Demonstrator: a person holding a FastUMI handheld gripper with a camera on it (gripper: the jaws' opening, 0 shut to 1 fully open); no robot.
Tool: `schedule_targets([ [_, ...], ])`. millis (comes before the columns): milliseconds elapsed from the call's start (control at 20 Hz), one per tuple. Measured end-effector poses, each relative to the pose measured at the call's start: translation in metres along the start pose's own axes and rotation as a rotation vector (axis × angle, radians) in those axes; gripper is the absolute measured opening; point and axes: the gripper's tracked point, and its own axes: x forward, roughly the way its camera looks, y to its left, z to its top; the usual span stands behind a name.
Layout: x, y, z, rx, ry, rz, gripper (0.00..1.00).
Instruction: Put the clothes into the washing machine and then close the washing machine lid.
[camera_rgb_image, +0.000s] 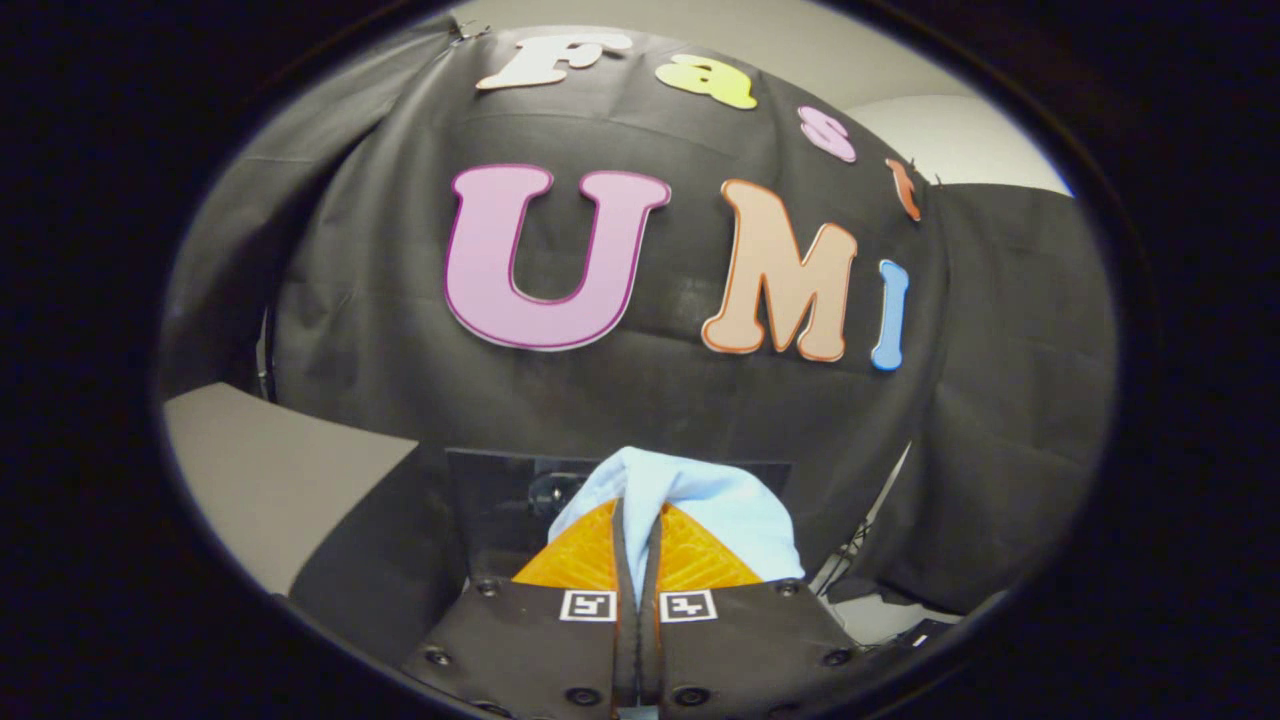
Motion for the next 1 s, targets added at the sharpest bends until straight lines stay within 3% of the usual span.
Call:
schedule_targets([
  [200, 0.01, 0.0, -0.039, 0.06, 0.014, -0.01, 0.02],
  [600, 0.028, 0.011, -0.099, 0.043, 0.063, 0.013, 0.02],
  [900, 0.038, 0.002, -0.125, 0.081, 0.096, -0.01, 0.07],
  [1000, 0.037, 0.005, -0.125, 0.093, 0.093, 0.02, 0.26],
])
